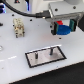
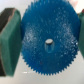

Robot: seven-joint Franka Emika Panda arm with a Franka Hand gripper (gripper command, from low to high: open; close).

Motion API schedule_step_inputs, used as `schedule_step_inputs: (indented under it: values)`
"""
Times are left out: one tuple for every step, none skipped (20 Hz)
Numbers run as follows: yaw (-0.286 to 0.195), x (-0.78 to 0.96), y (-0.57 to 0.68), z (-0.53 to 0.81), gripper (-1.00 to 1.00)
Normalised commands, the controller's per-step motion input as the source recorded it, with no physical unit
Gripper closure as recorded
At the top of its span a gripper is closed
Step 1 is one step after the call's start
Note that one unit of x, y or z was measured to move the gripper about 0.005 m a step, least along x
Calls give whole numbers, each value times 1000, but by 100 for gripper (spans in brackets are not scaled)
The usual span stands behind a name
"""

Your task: Insert the blue gear onto the right peg, followed by the red gear

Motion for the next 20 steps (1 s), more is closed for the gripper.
schedule_step_inputs:
  values:
    - [0,774,-366,226,100]
    - [0,774,-360,186,100]
    - [0,780,-337,129,100]
    - [0,783,-254,91,100]
    - [0,777,-171,49,100]
    - [0,774,-106,0,100]
    - [0,751,-77,0,100]
    - [0,700,-69,0,100]
    - [0,671,-49,0,100]
    - [0,614,-17,-14,100]
    - [0,514,0,-77,100]
    - [0,383,0,-120,100]
    - [0,297,0,-123,100]
    - [0,183,0,-114,100]
    - [0,94,0,-94,100]
    - [0,71,0,-80,100]
    - [0,26,-14,-80,100]
    - [0,0,-14,-66,100]
    - [0,0,-23,-14,100]
    - [0,0,-63,51,100]
